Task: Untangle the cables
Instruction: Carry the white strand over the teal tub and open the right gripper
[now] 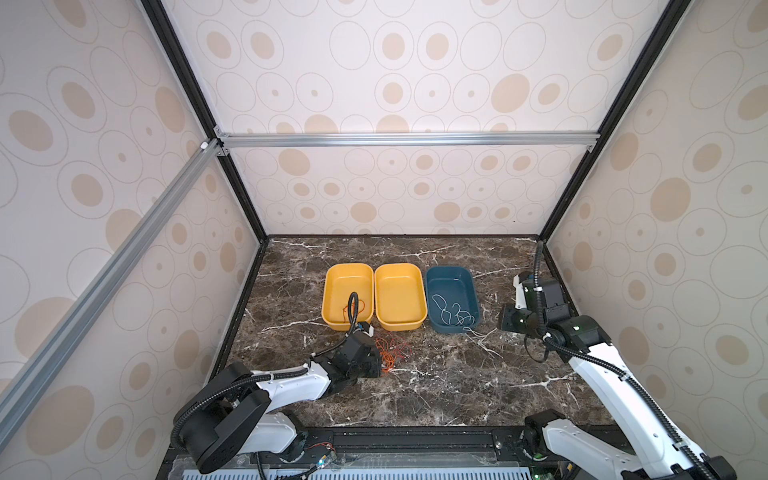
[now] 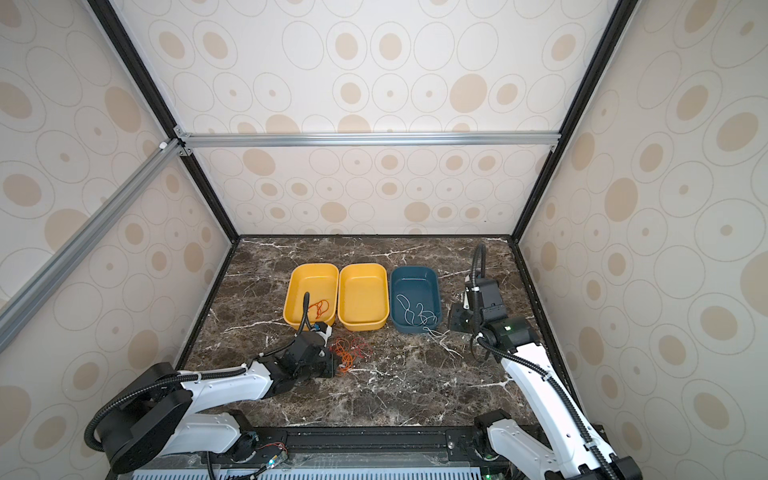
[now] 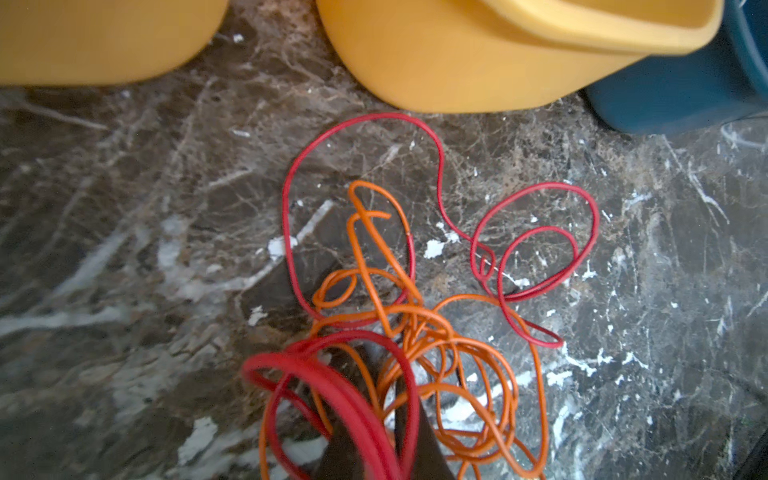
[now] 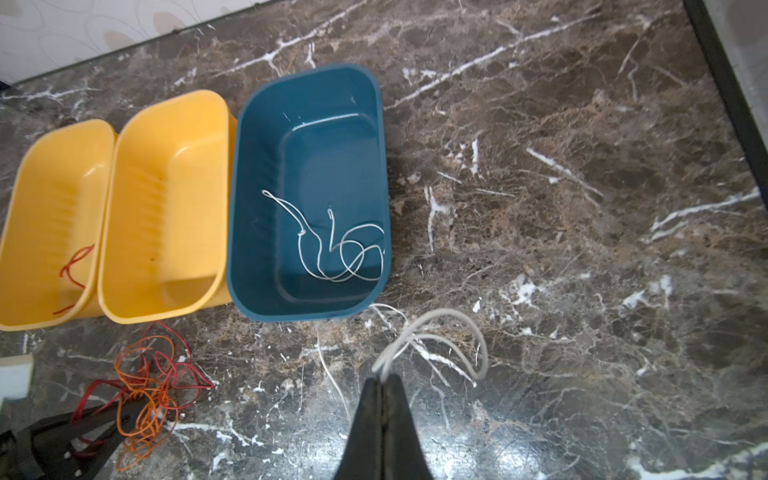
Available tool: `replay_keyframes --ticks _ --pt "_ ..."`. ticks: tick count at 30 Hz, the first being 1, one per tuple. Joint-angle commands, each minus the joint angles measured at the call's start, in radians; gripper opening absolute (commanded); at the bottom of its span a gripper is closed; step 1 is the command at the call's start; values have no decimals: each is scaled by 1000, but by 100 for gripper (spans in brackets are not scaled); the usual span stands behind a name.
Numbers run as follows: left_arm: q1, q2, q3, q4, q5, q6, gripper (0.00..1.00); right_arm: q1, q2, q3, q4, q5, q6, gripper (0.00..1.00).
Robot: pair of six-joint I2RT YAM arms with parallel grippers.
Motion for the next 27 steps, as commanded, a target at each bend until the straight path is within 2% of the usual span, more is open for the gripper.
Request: replay_keyframes --ticks 1,7,12,20,27 --pt "8 -19 -5 21 12 10 18 -4 -8 76 -10 -36 -24 0" --pt "8 -17 -5 39 32 15 21 -4 74 205 53 -175 -25 0" --pt "7 -32 -12 66 55 10 28 -4 167 286 113 -238 -35 0" --pt "8 -72 -30 86 80 7 37 -4 337 340 203 -278 -46 0" --pt "7 -121 -48 103 100 0 53 -2 479 378 234 -295 -57 1"
